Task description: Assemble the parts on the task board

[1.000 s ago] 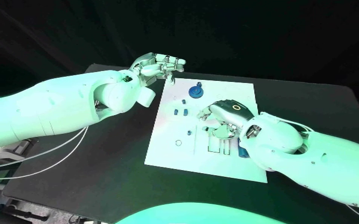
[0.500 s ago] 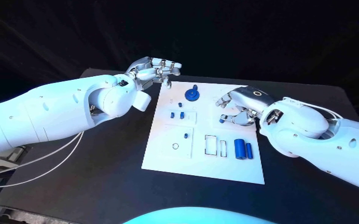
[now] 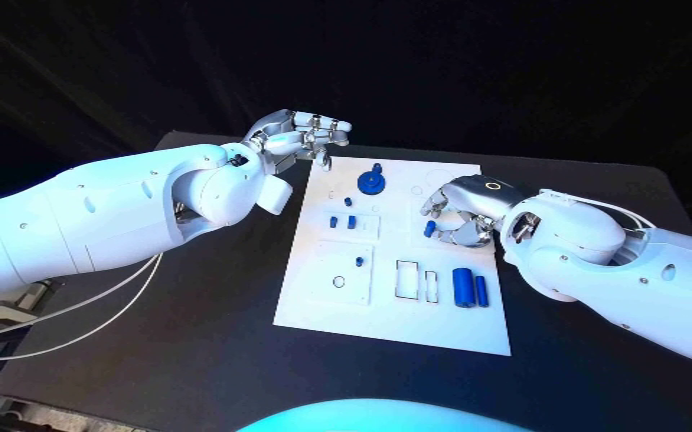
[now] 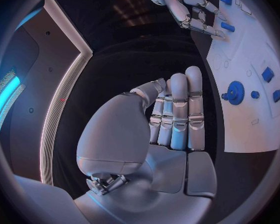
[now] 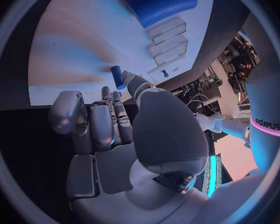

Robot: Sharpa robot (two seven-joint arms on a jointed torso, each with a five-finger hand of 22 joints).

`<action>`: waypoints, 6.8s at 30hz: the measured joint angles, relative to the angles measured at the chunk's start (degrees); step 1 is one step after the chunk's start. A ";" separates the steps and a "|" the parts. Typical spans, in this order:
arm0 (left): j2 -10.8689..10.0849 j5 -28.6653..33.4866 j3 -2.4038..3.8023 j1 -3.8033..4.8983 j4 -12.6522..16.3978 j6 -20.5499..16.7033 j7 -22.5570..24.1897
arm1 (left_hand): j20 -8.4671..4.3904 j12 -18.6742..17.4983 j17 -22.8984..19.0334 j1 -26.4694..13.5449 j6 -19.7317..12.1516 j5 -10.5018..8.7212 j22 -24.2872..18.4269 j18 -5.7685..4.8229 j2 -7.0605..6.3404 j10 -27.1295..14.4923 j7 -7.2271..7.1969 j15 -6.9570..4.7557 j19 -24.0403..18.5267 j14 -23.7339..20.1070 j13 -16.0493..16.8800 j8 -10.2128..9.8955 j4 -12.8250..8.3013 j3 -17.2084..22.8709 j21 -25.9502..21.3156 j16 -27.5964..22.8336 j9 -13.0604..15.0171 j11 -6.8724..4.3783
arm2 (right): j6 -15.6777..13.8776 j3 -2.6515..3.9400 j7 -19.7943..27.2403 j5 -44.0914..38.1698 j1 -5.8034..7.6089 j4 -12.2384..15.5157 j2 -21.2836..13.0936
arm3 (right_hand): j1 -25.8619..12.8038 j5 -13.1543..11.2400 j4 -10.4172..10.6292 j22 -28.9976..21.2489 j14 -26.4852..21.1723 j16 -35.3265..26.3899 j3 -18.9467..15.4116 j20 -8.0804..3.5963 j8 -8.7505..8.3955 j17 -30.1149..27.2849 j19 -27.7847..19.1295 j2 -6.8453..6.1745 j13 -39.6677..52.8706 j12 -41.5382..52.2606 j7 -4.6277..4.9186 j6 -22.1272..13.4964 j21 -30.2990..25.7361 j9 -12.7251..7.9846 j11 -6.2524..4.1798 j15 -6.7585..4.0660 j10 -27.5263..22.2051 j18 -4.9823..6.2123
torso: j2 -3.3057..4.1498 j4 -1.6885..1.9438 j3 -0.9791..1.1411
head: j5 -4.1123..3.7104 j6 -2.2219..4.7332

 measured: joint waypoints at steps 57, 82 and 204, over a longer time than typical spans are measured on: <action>0.49 0.01 -0.01 0.00 -0.63 -0.03 -0.24 | 0.20 0.00 0.01 0.00 -0.19 0.00 -0.04 0.01 0.00 -0.19 -0.20 0.00 0.21 0.00 0.05 0.00 0.00 0.00 0.00 0.00 0.01 -0.22 | -9.03 0.96 1.07 3.13 0.51 11.19 -2.97 | 4.64 -0.51 -2.24 4.64 0.00 4.33 5.72 -2.16 2.91 3.39 2.79 5.63 0.10 2.73 0.65 10.05 9.32 1.70 -3.13 -1.86 12.24 -0.02 | -0.10 -0.03 0.00 | 0.02 -0.16; 1.68 0.01 -0.07 0.00 -0.90 0.00 -0.35 | 0.21 0.28 -0.05 0.00 -0.19 0.00 -0.09 0.00 0.00 -0.40 -0.20 0.19 0.21 -0.19 0.03 0.00 -0.16 -0.16 0.00 0.00 0.02 -0.01 | -9.05 -1.06 3.50 5.91 -7.34 5.47 11.02 | 4.56 -0.54 -2.29 4.62 0.00 4.32 5.62 -2.16 2.92 3.38 2.79 5.20 0.12 2.54 0.66 10.03 9.32 1.72 -2.95 -1.86 12.40 -0.01 | 0.02 -0.01 -0.08 | 1.49 -0.74; -0.72 0.02 -1.22 -0.01 0.22 1.25 -1.67 | 0.21 0.28 -0.12 -0.22 -0.19 0.00 -0.24 -0.01 0.22 -0.61 -0.20 0.22 0.21 -0.22 0.06 0.23 -0.15 -0.16 -0.44 0.00 -0.02 0.20 | -13.88 -1.56 -19.48 7.26 -10.00 19.45 -15.01 | -8.36 0.59 11.24 4.65 0.10 14.70 -17.70 -3.79 8.88 3.38 2.97 4.87 62.67 65.13 -0.28 5.20 21.97 10.64 -5.33 -3.99 24.78 -2.71 | -0.68 -1.29 -0.37 | -7.19 1.11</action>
